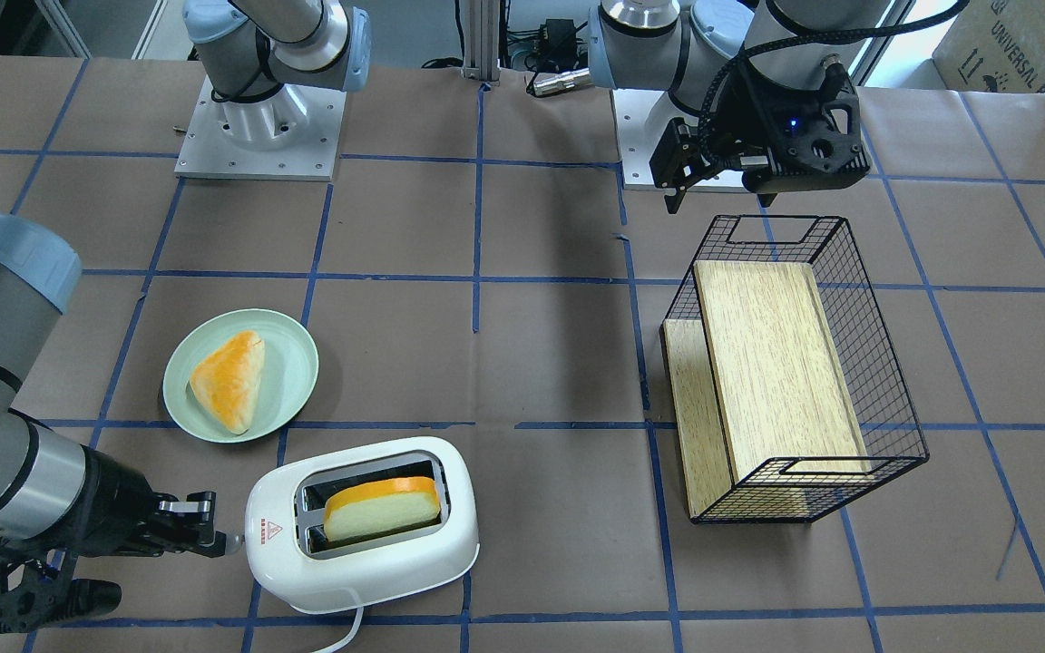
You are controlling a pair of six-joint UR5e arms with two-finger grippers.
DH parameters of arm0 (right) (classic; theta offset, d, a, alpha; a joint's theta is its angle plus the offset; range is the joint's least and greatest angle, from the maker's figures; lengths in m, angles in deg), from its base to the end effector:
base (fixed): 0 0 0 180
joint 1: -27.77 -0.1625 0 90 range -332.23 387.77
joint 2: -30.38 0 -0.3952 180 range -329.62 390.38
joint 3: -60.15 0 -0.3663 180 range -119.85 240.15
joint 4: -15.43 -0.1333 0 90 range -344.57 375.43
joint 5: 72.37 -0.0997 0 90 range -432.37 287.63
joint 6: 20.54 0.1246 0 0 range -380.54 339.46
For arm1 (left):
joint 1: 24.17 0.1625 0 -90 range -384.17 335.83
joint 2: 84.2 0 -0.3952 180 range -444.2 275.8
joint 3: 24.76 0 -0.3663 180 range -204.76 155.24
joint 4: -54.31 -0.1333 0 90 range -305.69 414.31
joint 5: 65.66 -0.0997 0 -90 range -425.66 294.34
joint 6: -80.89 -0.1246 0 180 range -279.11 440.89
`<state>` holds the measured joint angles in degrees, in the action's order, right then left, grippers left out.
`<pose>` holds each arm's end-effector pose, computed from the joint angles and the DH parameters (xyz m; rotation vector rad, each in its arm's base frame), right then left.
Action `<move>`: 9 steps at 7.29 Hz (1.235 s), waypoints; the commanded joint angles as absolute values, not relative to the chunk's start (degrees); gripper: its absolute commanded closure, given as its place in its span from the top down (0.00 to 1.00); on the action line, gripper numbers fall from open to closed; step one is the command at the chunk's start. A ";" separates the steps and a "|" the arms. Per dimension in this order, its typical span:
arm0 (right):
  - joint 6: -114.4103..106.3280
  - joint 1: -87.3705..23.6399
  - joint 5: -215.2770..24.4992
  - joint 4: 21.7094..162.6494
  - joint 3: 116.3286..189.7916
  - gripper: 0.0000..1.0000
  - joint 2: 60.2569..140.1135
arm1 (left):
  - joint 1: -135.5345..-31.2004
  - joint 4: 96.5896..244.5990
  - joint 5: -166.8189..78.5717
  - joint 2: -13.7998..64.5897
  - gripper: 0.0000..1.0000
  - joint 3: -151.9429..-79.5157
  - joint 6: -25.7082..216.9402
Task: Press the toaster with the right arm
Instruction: 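Lower the right gripper onto the toaster's lever and press down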
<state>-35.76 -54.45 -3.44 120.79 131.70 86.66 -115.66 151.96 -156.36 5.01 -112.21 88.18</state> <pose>0.0854 -0.6906 0.2786 -0.1807 2.7738 -0.1052 -0.1434 -0.4467 0.4473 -0.1572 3.1176 0.1157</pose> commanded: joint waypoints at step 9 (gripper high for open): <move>-36.01 -54.15 -4.25 120.90 132.14 0.06 82.85 | -115.67 151.87 -156.36 5.01 1.00 -112.30 88.18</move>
